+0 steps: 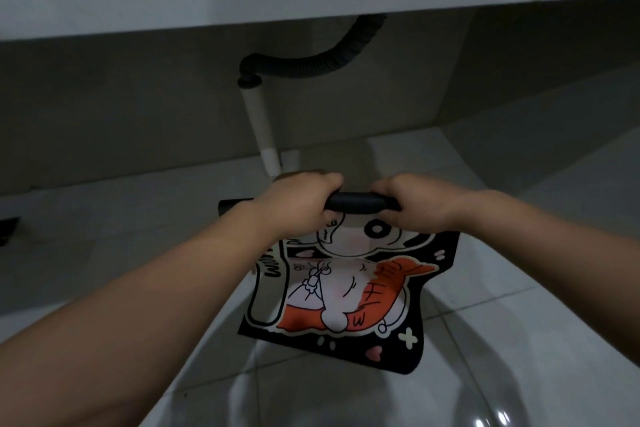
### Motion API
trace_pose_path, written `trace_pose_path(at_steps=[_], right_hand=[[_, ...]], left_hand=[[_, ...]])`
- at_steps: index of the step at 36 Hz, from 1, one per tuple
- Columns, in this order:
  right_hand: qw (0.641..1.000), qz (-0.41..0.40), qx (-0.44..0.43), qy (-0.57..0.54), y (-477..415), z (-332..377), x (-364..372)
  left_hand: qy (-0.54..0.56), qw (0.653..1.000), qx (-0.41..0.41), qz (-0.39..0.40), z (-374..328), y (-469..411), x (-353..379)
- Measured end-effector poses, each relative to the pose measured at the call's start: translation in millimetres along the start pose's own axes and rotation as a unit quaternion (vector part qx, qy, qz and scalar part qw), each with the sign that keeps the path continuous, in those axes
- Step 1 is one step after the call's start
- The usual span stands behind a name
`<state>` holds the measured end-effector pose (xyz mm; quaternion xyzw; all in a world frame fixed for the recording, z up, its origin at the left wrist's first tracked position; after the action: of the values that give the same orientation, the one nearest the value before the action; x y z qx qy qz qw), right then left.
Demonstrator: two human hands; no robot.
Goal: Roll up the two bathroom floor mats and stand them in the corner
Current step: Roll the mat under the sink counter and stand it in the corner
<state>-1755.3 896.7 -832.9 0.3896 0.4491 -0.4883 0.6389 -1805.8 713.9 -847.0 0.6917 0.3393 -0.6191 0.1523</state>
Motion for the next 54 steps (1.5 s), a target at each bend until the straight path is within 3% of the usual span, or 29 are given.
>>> trace_pose_path(at_steps=[4,10,15,20,23,28,31,34,36,38,41,45,49,52,54], right_hand=[[0.999,-0.025,-0.028,0.032,0,0,0],[0.965,-0.128,-0.128,0.189,1,5,6],[0.957,-0.108,-0.139,0.228,2,2,9],[0.955,-0.119,-0.128,0.239,1,1,7],[0.945,-0.121,-0.144,0.267,3,4,5],[0.891,-0.183,-0.252,0.33,15,12,6],[0.886,-0.186,-0.261,0.336,15,14,10],[0.937,-0.128,-0.179,0.272,8,10,12],[0.988,-0.04,-0.079,0.127,1,7,9],[0.999,0.032,0.004,-0.018,-4,5,6],[0.997,0.043,0.028,-0.062,-7,5,3],[0.996,-0.031,-0.046,0.076,-5,13,9],[0.943,-0.159,-0.185,0.225,1,24,22],[0.914,-0.191,-0.22,0.283,3,31,28],[0.923,-0.182,-0.199,0.276,-1,32,28]], left_hand=[[-0.038,0.999,-0.011,0.018,4,0,-3],[-0.081,0.996,0.009,-0.044,3,1,3],[-0.074,0.997,0.007,0.008,12,6,-1],[-0.08,0.996,-0.016,-0.045,10,8,2],[-0.05,0.999,-0.021,-0.004,10,5,2],[0.084,0.985,-0.093,0.12,9,1,6],[0.11,0.983,-0.097,0.109,8,3,15],[-0.013,0.999,-0.034,-0.002,4,8,14],[-0.08,0.993,0.026,-0.079,-2,10,15],[-0.109,0.983,0.061,-0.137,-8,10,14],[-0.123,0.978,0.081,-0.147,-13,10,15],[-0.08,0.994,0.05,-0.061,-8,7,16],[0.066,0.992,-0.071,0.078,0,3,14],[0.098,0.988,-0.093,0.075,2,3,18],[0.072,0.992,-0.092,0.047,3,5,19]])
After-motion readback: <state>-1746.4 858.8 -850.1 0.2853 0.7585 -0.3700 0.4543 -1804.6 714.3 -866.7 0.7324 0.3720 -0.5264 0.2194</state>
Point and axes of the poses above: each hand's wrist, its own y-axis away from the middle knuckle, its own x-axis out of the palm, z = x × y, the point moved 2 cm from there along -y, towards the middle knuckle, and after that the axes turned 8 degrees about -z, right-handed, at the moved point
